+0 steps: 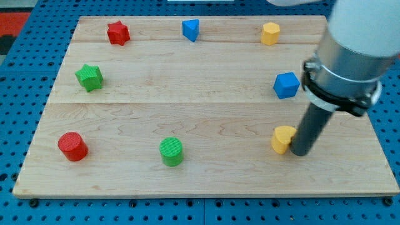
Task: Move your arm towards the red circle
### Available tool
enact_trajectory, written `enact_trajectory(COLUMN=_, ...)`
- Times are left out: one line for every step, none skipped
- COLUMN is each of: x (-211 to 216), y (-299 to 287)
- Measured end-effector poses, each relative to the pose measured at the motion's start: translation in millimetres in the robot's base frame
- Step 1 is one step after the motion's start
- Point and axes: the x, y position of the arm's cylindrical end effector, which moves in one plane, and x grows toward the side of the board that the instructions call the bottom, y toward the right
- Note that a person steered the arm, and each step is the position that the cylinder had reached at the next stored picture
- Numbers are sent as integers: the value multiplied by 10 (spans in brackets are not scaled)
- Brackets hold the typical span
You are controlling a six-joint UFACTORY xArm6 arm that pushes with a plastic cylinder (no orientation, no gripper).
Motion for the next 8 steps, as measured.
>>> enact_trajectory(x=-239, y=-188)
enact_trajectory(x=-426, y=-213)
enact_trajectory(x=-542, y=-272)
enact_trajectory(x=-330, y=-47)
enact_trajectory(x=-477, y=213)
enact_trajectory(x=-658, y=409)
enact_trajectory(x=-701, y=529)
enact_trajectory(x=-701, y=537)
